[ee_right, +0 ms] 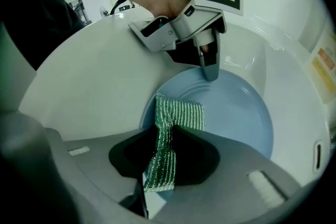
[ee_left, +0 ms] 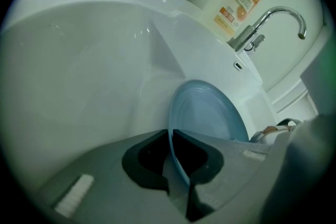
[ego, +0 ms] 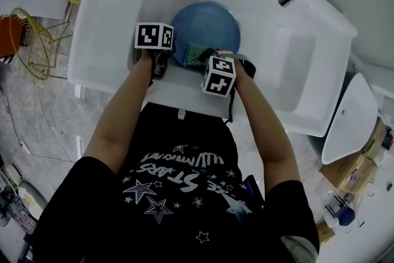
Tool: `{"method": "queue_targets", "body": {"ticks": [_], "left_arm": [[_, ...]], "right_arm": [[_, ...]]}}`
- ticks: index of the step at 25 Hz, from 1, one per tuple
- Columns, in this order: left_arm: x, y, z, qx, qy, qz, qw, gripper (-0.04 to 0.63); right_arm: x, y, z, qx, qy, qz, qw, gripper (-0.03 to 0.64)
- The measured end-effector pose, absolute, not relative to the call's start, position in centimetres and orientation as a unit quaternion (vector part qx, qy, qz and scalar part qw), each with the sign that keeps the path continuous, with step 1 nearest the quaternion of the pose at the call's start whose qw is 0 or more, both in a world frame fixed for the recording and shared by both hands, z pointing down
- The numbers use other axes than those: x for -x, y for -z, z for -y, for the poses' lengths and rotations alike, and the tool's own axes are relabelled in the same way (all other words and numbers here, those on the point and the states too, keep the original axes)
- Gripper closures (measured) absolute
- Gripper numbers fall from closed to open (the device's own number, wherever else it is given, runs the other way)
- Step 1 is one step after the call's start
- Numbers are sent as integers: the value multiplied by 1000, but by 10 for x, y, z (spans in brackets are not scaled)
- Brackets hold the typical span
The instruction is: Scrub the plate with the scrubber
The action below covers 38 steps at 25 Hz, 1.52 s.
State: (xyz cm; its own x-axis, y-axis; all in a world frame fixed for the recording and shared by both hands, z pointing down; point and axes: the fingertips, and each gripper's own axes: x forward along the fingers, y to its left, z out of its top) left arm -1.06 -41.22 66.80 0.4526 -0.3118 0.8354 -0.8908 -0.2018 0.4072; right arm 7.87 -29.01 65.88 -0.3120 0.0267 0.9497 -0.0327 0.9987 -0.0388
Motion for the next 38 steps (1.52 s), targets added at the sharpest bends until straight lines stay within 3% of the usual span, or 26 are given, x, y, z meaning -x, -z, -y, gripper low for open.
{"method": "queue_targets", "body": {"ticks": [7, 25, 38], "left_arm": [[12, -664, 409, -707, -314, 425, 470, 554], [10, -670, 408, -707, -324, 421, 467, 549], [11, -665, 407, -708, -332, 421, 459, 545]], "right_arm": [[-79, -631, 306, -36, 14, 827, 560, 505], [-62, -628, 398, -61, 321, 792, 516, 520], [-80, -654, 415, -128, 244, 812, 514, 520]]}}
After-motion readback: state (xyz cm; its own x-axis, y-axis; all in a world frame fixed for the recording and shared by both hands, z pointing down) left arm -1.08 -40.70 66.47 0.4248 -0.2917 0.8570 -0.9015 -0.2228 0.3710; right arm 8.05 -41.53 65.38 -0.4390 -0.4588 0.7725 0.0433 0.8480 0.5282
